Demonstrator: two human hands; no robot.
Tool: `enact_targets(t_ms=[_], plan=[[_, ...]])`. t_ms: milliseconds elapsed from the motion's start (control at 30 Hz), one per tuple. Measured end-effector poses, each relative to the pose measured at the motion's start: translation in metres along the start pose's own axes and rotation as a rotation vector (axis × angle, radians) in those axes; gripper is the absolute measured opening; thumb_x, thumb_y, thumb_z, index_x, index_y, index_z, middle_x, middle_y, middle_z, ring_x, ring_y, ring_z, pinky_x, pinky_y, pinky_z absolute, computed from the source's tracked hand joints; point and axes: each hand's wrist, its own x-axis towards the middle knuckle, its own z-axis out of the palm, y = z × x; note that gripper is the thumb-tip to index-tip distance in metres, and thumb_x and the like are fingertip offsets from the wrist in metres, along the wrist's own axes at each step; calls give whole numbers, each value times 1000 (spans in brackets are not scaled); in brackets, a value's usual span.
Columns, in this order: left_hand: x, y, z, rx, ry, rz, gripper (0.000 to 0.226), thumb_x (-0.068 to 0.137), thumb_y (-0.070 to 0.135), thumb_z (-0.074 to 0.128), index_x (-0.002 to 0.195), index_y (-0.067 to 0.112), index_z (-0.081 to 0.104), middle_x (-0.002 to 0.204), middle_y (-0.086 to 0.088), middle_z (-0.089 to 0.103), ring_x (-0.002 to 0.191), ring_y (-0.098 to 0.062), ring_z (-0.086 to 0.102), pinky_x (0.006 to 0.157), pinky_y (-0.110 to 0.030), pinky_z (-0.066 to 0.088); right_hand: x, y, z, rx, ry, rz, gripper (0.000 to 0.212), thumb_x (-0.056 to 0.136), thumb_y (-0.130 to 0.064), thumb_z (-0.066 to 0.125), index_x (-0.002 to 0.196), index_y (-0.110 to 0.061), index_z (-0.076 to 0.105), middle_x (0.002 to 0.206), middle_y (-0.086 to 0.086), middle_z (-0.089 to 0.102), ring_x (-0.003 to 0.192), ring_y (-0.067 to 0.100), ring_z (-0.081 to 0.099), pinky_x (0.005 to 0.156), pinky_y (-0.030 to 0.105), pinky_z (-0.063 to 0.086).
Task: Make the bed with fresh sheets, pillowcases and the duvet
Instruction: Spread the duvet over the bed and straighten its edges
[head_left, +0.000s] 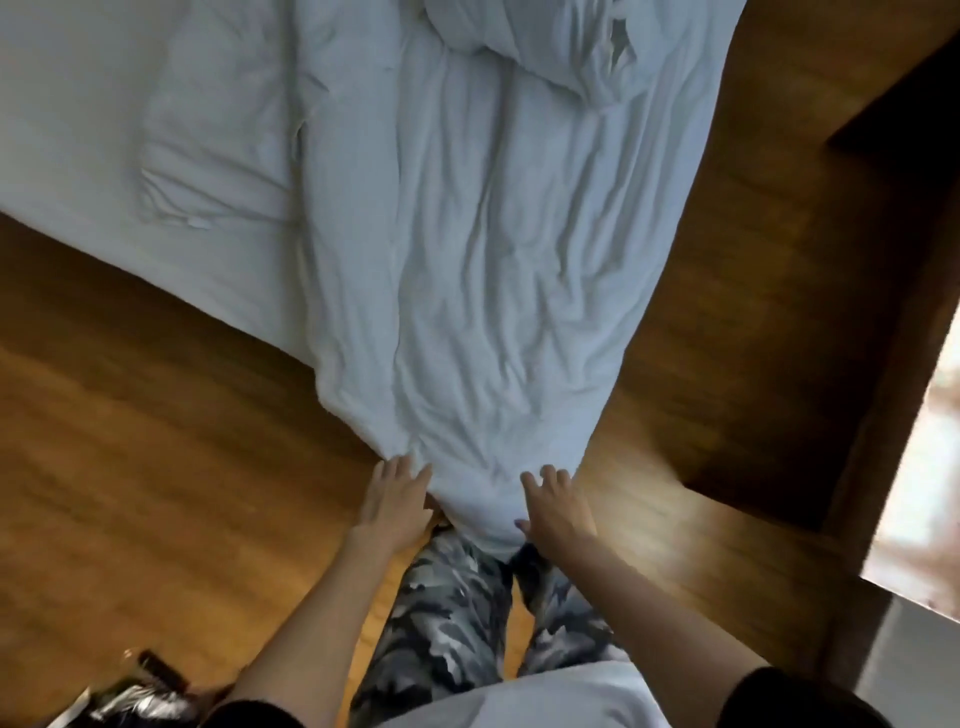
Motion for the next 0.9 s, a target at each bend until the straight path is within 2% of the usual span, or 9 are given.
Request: enact_targets(t_ms=[133, 300, 533, 767, 900], plan=[[-38, -9, -35, -189, 74, -26, 53, 97, 32, 47, 145, 14, 33, 146, -11, 35, 135, -29, 30, 111, -39, 24, -25, -6, -51, 35, 53, 16, 45, 92, -33, 53, 131, -12, 42, 132, 12, 43, 120, 30, 40, 94, 38, 42], [-67, -74, -73, -333, 221, -83, 48, 99, 32, 43, 142, 16, 37, 145, -7, 38, 133, -25, 34, 109, -37, 29, -23, -53, -112, 13, 162, 24, 44, 94, -31, 50, 133, -11, 42, 131, 11, 45, 119, 29, 43, 93, 37, 42], [-86, -252, -80, -488, 346, -166, 49, 99, 31, 45, 145, 17, 36, 146, -4, 37, 136, -21, 33, 110, -35, 33, 40, -217, -157, -24, 231, -63, 40, 95, -30, 48, 130, -11, 45, 130, 10, 49, 119, 27, 44, 92, 35, 43], [-121, -441, -60, -543, 250, -221, 50, 98, 31, 47, 145, 17, 37, 147, -4, 38, 134, -20, 38, 107, -35, 39, 84, -400, -179, 97, 189, -152, 34, 95, -31, 46, 126, -17, 48, 128, 6, 49, 116, 24, 44, 96, 36, 40], [-107, -521, -79, -567, 215, -242, 48, 98, 29, 49, 144, 16, 39, 143, -5, 45, 131, -20, 42, 105, -34, 41, 114, -452, -200, 147, 177, -123, 34, 95, -34, 45, 126, -20, 48, 126, 4, 51, 115, 22, 46, 94, 36, 43]])
